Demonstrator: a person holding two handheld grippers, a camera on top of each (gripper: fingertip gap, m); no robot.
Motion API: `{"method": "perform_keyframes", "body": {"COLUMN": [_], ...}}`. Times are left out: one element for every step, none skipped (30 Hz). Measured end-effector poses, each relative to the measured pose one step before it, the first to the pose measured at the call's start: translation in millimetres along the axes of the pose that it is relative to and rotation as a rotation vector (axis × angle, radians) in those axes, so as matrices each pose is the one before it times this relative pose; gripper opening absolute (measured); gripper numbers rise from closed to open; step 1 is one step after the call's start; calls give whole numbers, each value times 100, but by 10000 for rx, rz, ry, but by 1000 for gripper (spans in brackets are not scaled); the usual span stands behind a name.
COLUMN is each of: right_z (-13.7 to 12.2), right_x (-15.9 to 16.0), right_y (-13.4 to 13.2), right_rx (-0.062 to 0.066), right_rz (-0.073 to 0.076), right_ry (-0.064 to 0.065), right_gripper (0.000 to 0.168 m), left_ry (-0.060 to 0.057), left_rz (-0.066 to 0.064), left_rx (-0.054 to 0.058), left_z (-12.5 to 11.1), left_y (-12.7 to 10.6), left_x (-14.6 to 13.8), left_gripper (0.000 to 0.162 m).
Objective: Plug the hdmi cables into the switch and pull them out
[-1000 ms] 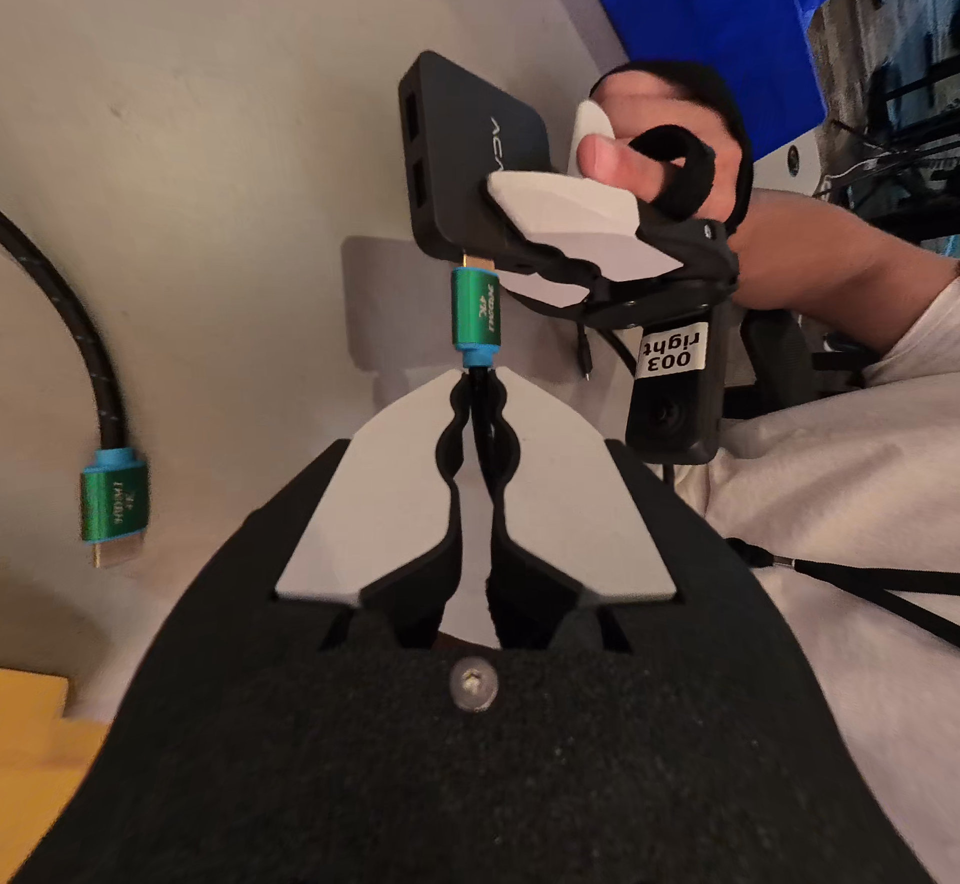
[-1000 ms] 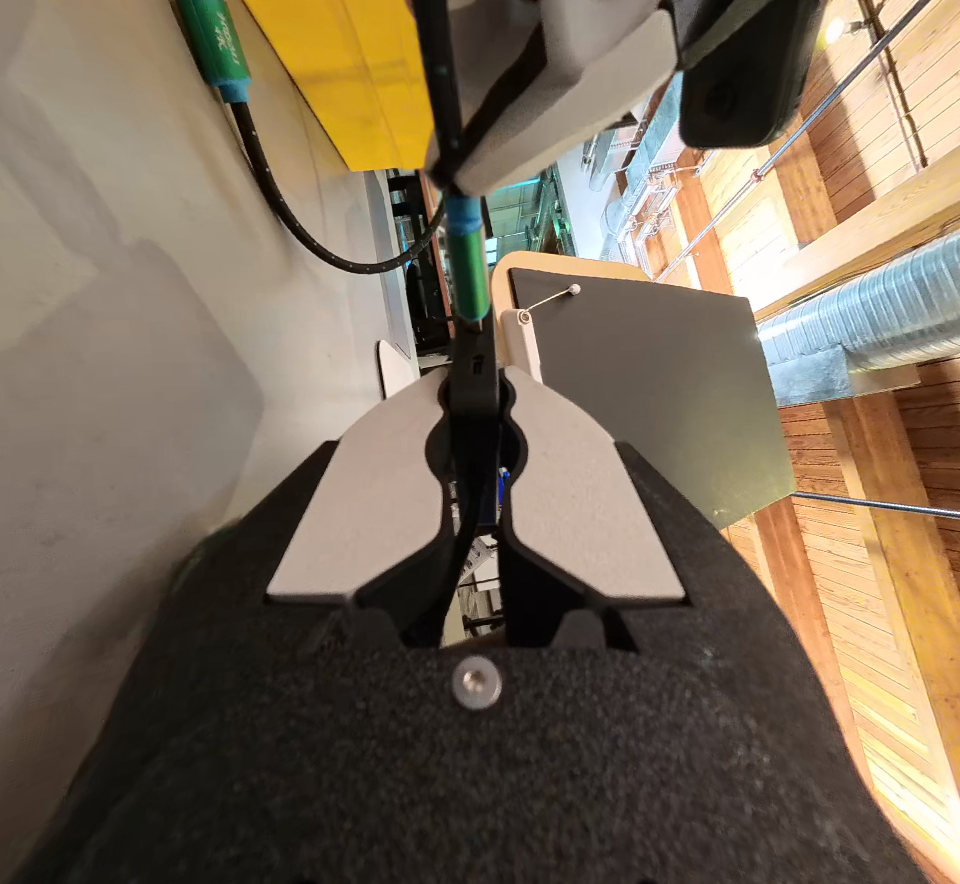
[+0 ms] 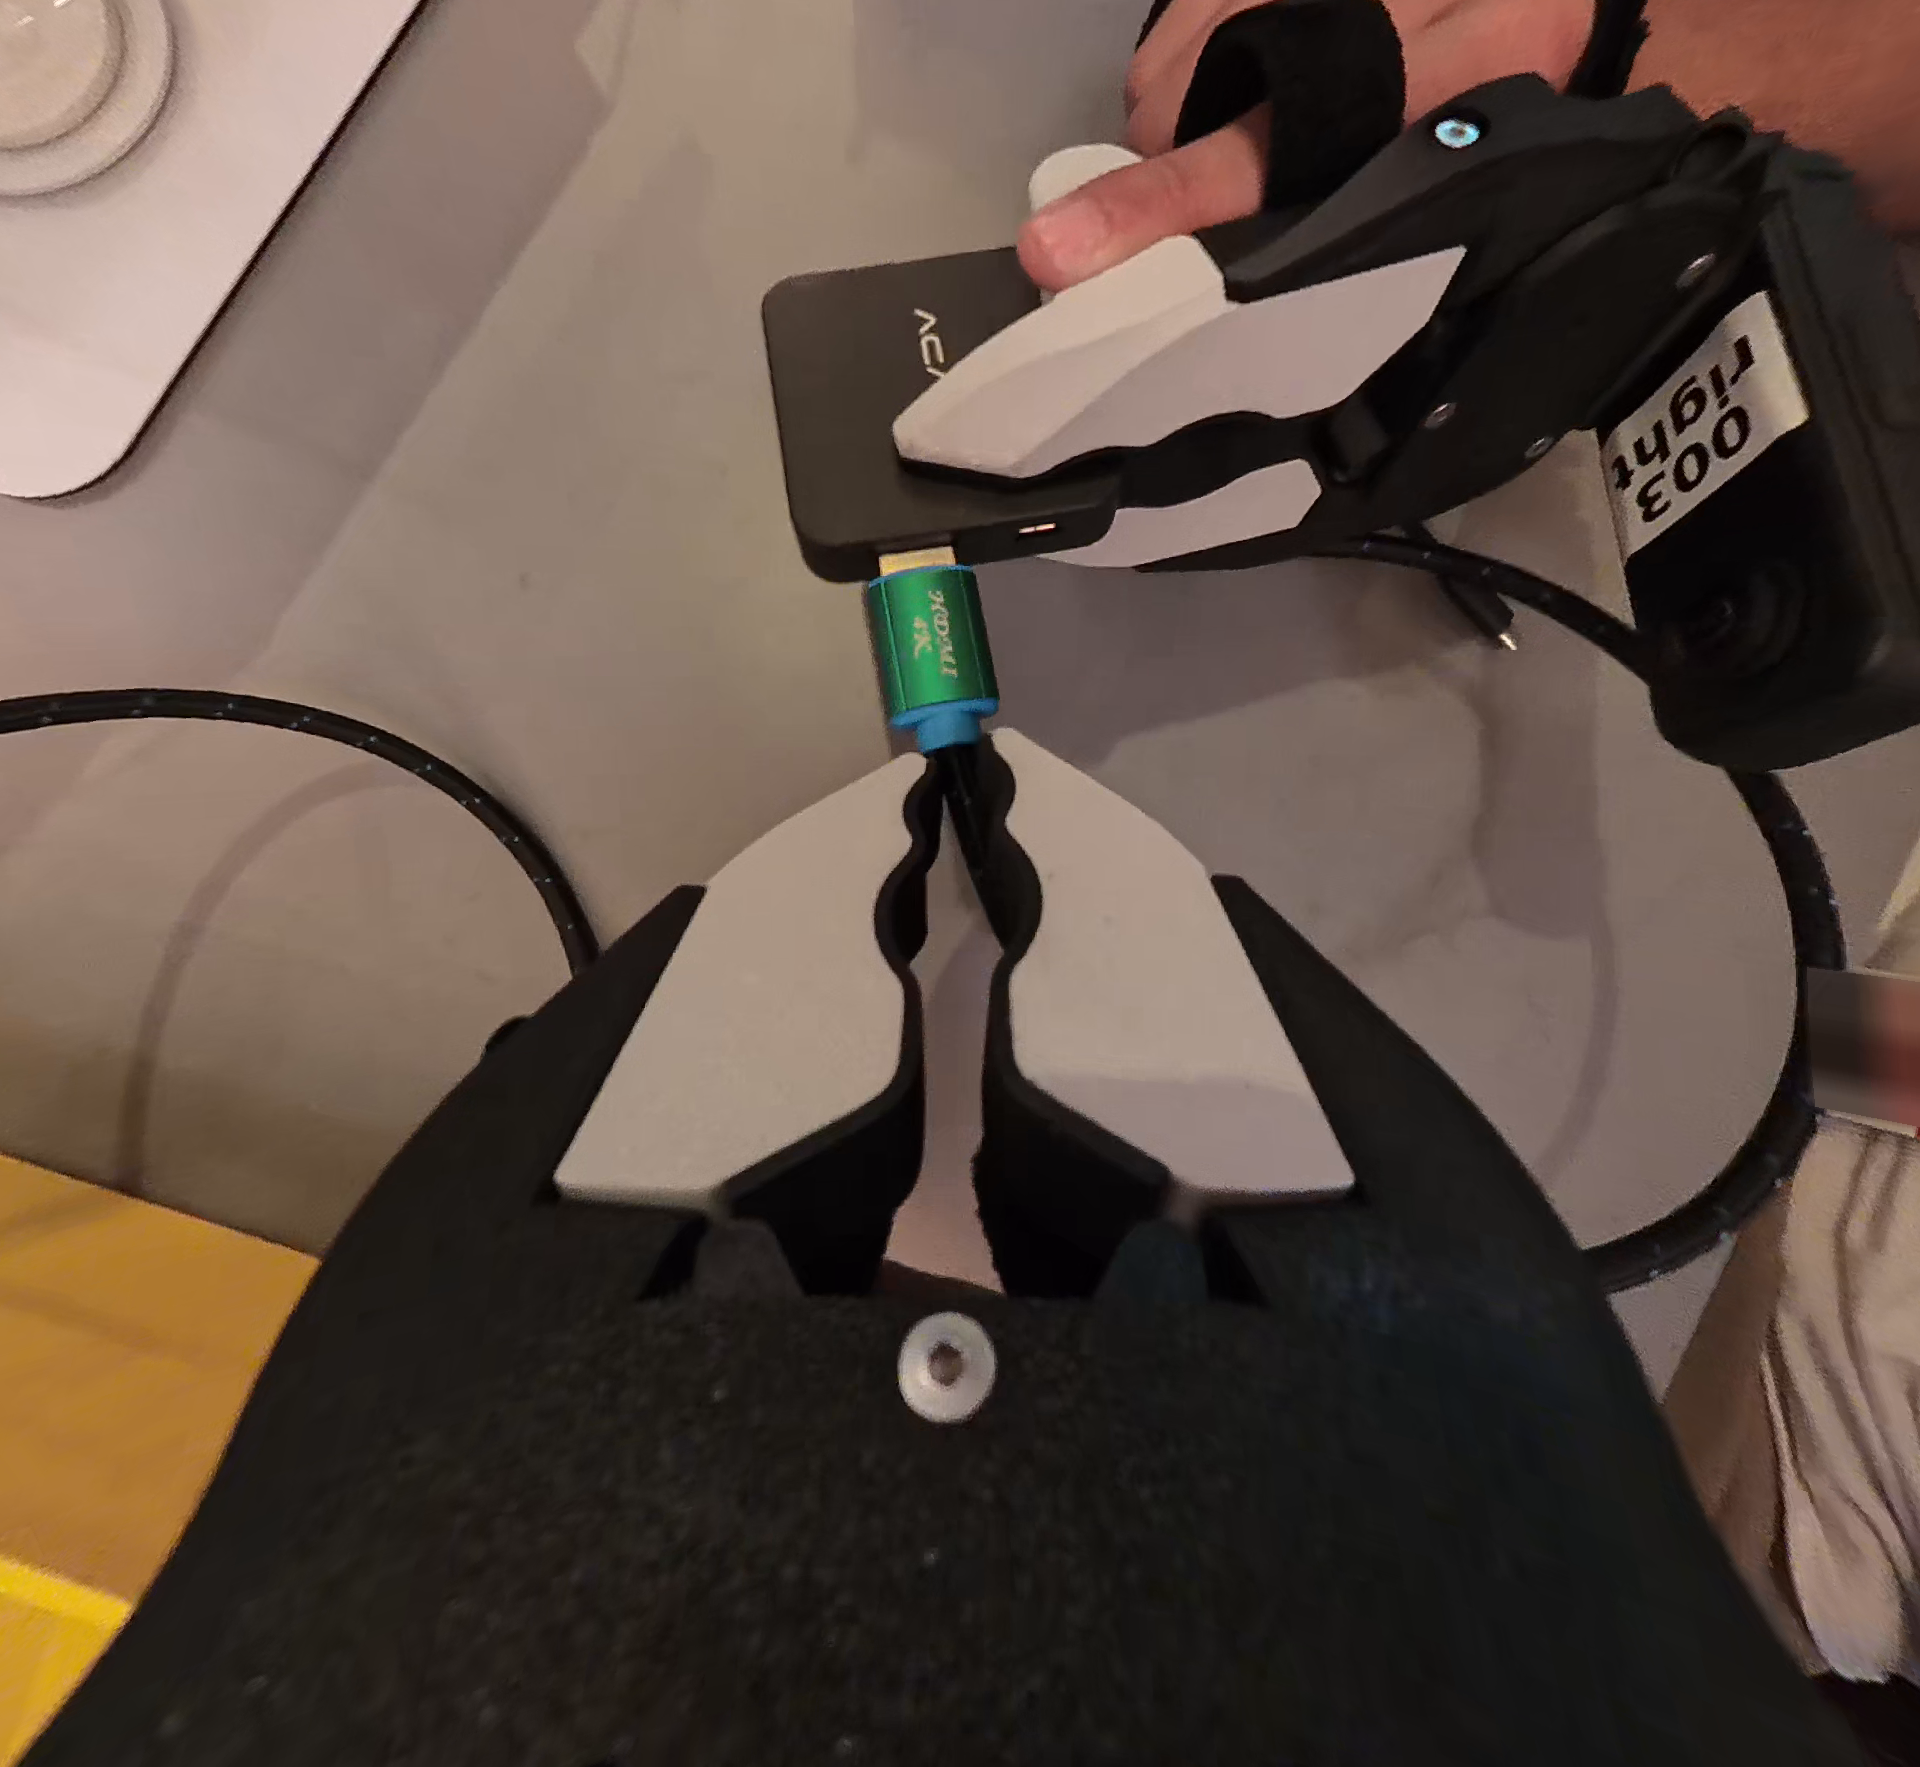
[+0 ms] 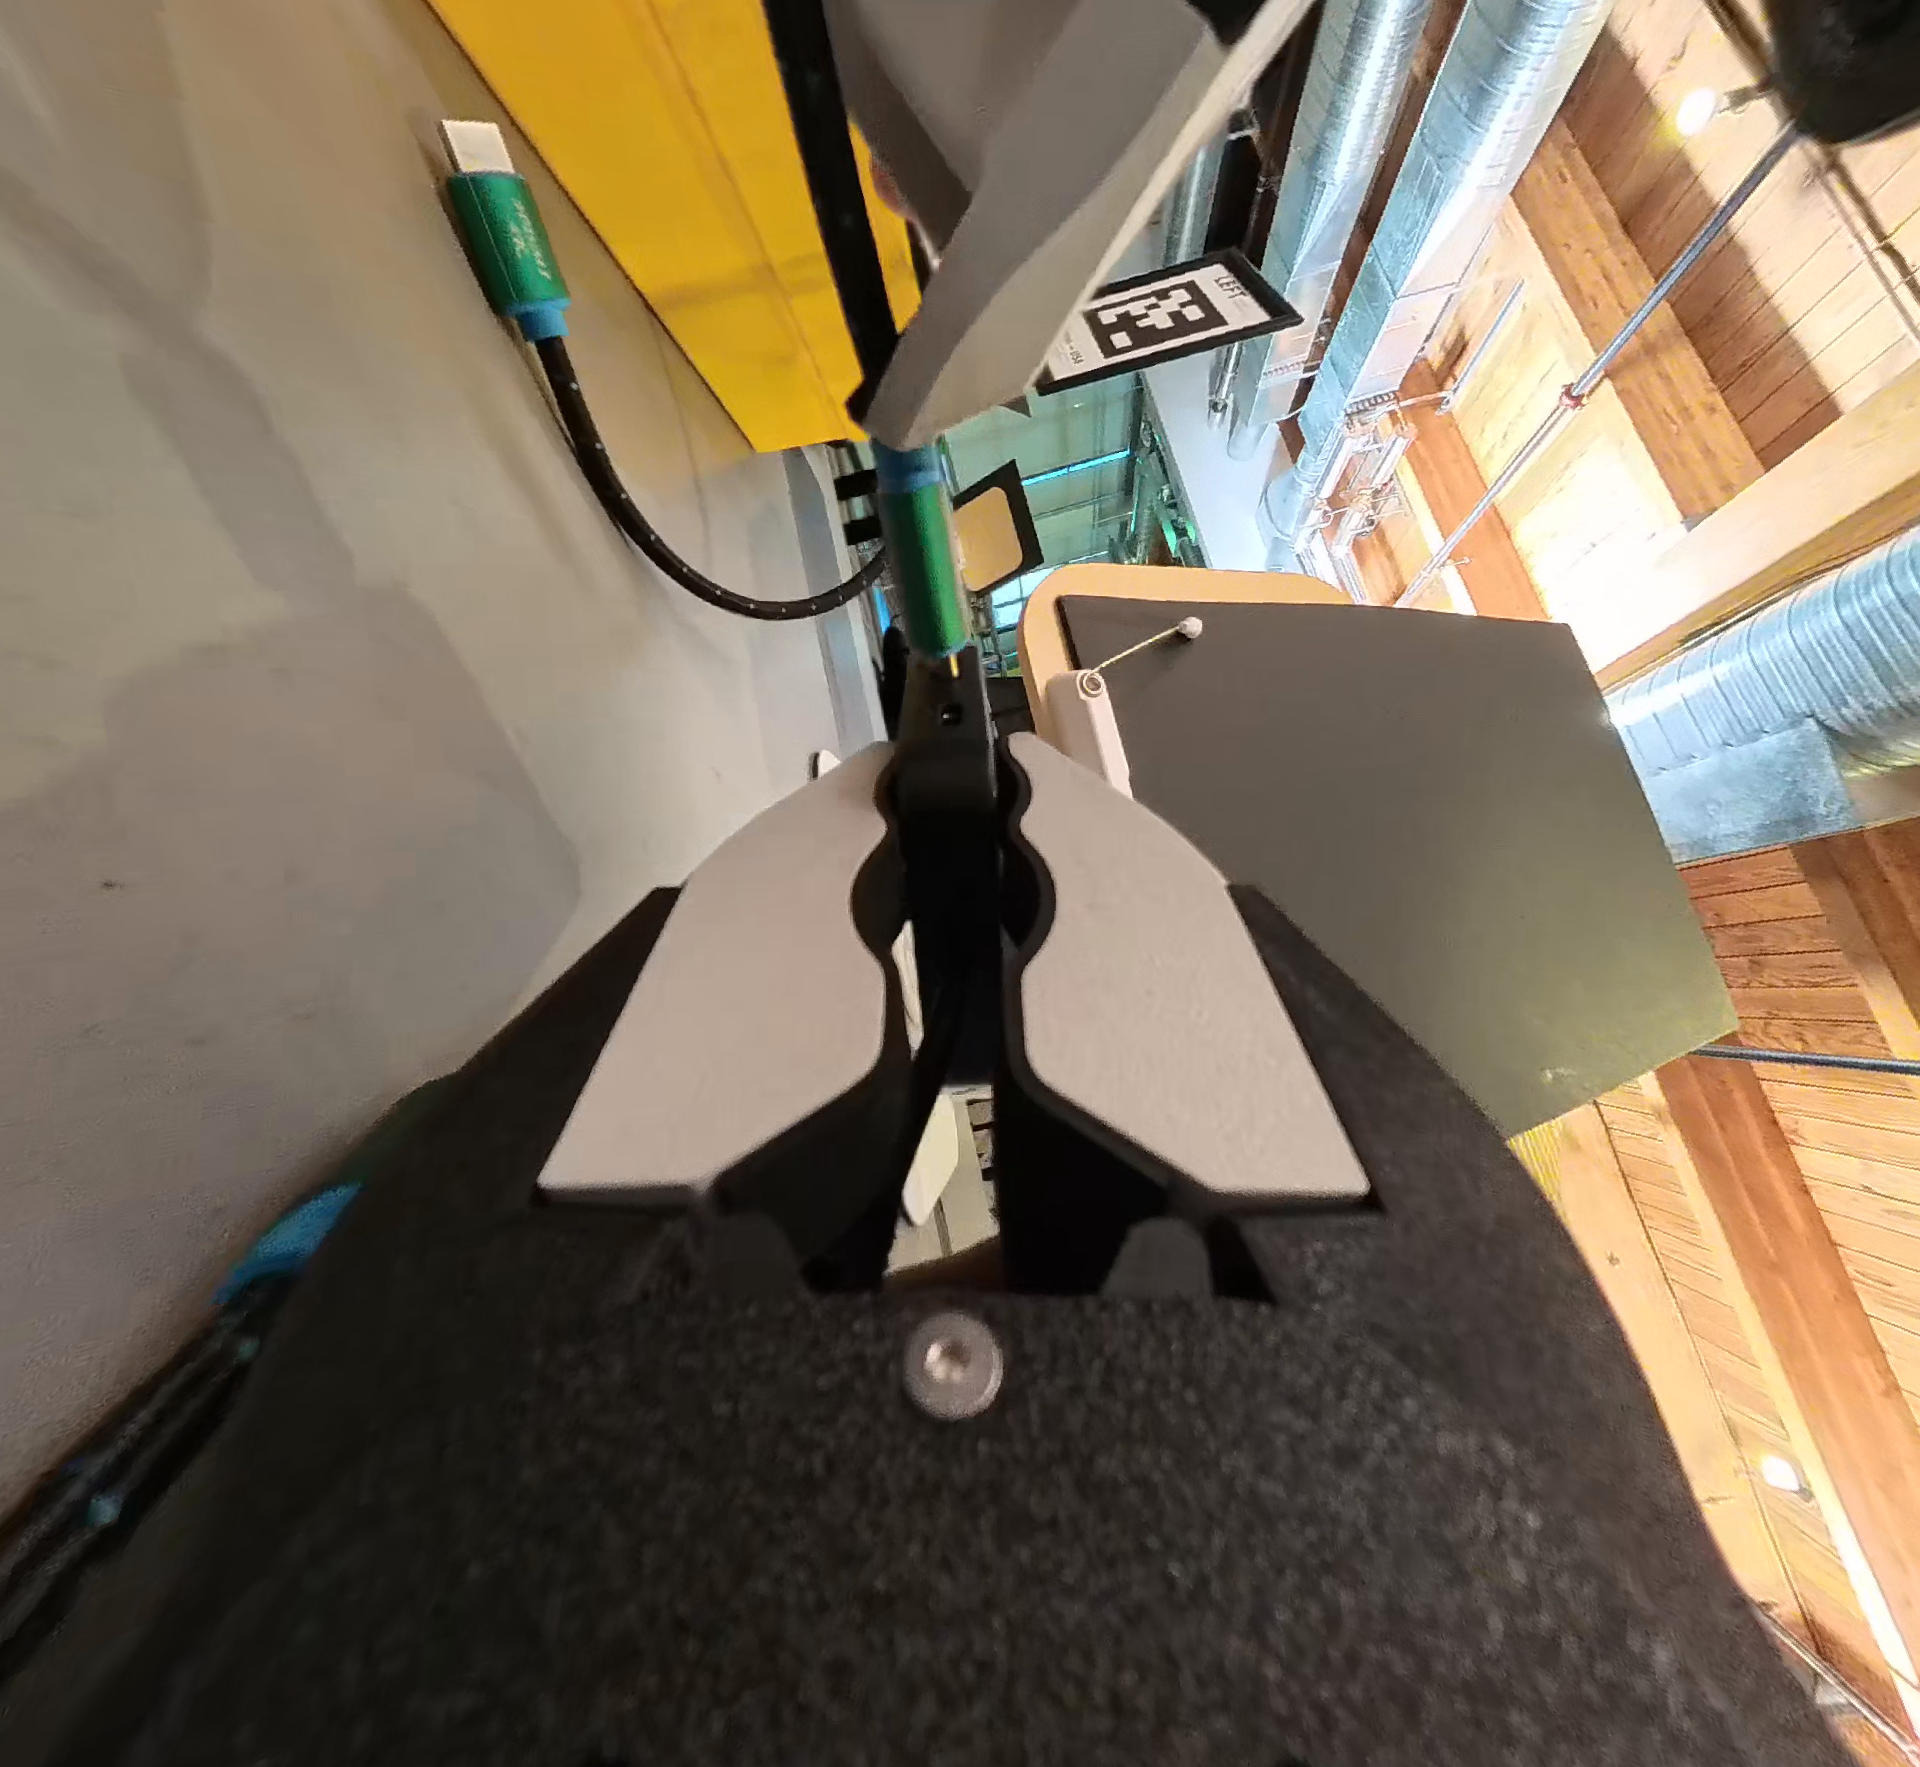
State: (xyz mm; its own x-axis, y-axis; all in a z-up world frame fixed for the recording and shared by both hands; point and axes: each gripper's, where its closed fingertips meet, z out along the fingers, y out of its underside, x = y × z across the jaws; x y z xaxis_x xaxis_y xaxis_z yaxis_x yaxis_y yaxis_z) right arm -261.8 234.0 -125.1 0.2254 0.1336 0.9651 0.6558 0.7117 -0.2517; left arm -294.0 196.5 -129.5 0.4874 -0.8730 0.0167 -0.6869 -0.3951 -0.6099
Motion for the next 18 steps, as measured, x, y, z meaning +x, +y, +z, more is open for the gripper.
{"method": "perform_keyframes", "body": {"right_z": [49,135,94,70,114,88,18,-7,21,-36,-57,5,98,81,-14,-28,8,-31], "right_x": [-129,-248,-78,168,279,216,145,-286,-187,180,432,265,-85,-277,-202,-140,-173,-173], "right_y": [49,135,175,279,386,225,19,28,240,96,61,22,144,28,-257,-317,-215,-292], "right_rx": [-22,-94,-55,-14,-69,13,157,114,-71,9,-33,-45,-160,-100,80,62,-42,54], "right_rz": [-10,-29,-68,42,362,529,151,65,217,192,49,-13,-62,-192,-305,-245,-67,91], "right_ry": [-50,-95,-8,34,-3,-56,-2,-173,-106,44,186,143,16,-54,20,26,-34,-79], "right_gripper": [12,12,12,12,12,13,13,13,13,13,13,13,13,13,13,13,13,13], "left_ry": [-38,-47,-29,29,107,144,111,-96,-269,-206,-166,131,189,50,184,241,-83,-207], "left_rz": [-34,-52,-126,-187,-301,-337,-200,-54,-84,-150,-327,-329,-387,-452,-291,-106,10,181], "left_rx": [-3,16,187,428,509,365,329,550,615,457,336,-21,-328,-109,146,52,-107,-245], "left_z": [208,217,94,-75,-168,-198,-294,-619,-856,-893,-727,-421,-141,65,217,353,450,484], "left_y": [138,103,-134,-445,-589,-422,-341,-583,-619,-351,-59,485,909,657,384,405,446,493], "left_x": [-109,-116,-59,49,113,179,255,115,-156,-225,-304,38,165,75,443,570,91,-131], "left_gripper": [5,5,5,5,6,7,10,10,16,18,18,19,26,34,34,34,35,36]}}
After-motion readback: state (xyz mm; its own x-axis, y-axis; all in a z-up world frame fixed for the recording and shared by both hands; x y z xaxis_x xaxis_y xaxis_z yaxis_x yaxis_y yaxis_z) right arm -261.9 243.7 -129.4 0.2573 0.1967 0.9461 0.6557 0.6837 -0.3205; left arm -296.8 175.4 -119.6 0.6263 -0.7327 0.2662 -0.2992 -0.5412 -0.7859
